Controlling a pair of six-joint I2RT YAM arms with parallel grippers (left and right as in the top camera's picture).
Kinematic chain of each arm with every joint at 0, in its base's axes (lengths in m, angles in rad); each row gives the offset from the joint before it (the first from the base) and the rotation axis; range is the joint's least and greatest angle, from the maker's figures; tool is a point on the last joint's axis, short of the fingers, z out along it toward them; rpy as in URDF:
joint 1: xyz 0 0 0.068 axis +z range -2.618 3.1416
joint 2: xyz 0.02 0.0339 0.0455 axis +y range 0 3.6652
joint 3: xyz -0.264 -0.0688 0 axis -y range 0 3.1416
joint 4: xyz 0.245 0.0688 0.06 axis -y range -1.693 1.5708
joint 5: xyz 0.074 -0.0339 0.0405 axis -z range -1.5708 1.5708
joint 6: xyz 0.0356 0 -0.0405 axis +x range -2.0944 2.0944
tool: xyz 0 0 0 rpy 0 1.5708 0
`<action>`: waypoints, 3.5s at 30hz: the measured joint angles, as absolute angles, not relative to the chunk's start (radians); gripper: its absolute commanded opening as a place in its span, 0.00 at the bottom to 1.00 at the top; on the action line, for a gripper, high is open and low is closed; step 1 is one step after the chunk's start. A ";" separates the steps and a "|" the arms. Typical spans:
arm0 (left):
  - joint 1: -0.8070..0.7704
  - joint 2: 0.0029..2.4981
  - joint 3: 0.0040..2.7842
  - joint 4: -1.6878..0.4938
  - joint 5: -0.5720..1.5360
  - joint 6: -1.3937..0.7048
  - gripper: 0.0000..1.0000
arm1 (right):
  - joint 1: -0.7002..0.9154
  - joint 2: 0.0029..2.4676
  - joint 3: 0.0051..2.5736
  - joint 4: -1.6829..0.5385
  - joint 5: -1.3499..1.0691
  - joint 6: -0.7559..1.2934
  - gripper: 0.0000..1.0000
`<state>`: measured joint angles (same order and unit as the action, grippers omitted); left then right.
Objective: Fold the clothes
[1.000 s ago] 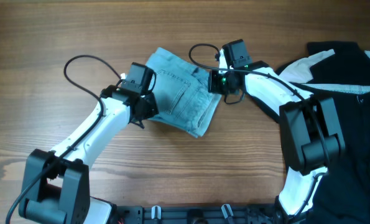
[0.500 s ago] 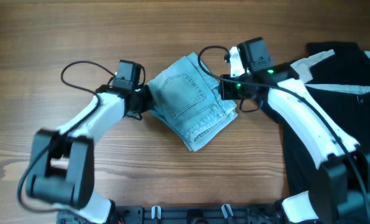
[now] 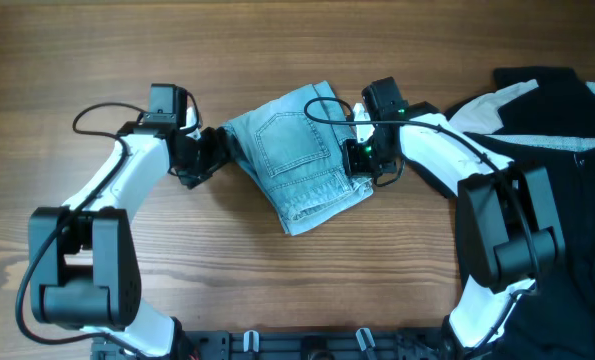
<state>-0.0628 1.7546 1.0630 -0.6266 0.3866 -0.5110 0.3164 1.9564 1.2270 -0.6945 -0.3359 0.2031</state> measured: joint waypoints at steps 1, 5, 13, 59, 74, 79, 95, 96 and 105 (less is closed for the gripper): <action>-0.062 1.753 1.058 -0.635 0.418 -0.510 0.94 | 0.315 1.957 1.227 -0.697 -0.339 0.203 0.15; -0.105 1.753 0.919 -0.404 0.531 -0.582 0.96 | 0.313 1.958 1.229 -0.699 -0.341 0.203 0.16; -0.223 1.831 0.865 -0.074 0.626 -0.781 0.58 | 0.313 1.959 1.229 -0.700 -0.344 0.204 0.15; 0.411 0.951 0.858 -0.650 0.657 -0.063 1.00 | 0.314 1.427 1.226 -0.603 -0.453 0.261 0.68; -0.046 0.836 1.231 -1.046 0.220 0.013 1.00 | 0.313 0.896 1.226 -0.649 -0.302 0.209 0.99; -0.046 0.817 1.234 -1.125 0.168 0.002 1.00 | 0.313 0.900 1.226 -0.647 -0.293 0.203 1.00; -0.046 0.820 1.234 -1.127 0.161 0.002 1.00 | 0.313 0.900 1.226 -0.646 -0.290 0.203 1.00; -0.046 0.820 1.234 -1.127 0.161 0.002 1.00 | 0.313 0.900 1.226 -0.646 -0.290 0.203 1.00; -0.046 0.820 1.234 -1.127 0.161 0.002 1.00 | 0.313 0.900 1.226 -0.649 -0.290 0.203 1.00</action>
